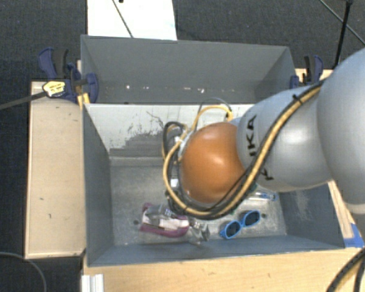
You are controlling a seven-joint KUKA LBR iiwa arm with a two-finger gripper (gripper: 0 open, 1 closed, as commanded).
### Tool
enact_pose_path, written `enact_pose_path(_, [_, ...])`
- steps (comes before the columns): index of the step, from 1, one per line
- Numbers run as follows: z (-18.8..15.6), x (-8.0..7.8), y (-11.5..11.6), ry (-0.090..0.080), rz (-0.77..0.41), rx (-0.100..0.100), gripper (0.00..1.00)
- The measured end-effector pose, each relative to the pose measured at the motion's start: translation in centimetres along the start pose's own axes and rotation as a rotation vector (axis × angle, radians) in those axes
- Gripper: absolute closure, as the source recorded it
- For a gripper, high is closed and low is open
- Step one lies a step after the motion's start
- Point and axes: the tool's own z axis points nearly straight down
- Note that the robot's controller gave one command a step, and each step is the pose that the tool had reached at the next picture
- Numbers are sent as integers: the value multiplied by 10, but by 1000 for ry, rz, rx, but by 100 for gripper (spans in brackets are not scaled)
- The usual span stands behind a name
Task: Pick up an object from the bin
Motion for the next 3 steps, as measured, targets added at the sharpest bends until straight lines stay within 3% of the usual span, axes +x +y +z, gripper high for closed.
enact_pose_path(1, [16, -5, -42, -10, 268, 5, 0])
enact_pose_path(2, [15, -8, -86, -10, 325, 7, 0])
enact_pose_path(3, [15, 19, -122, -13, 423, 8, 0])
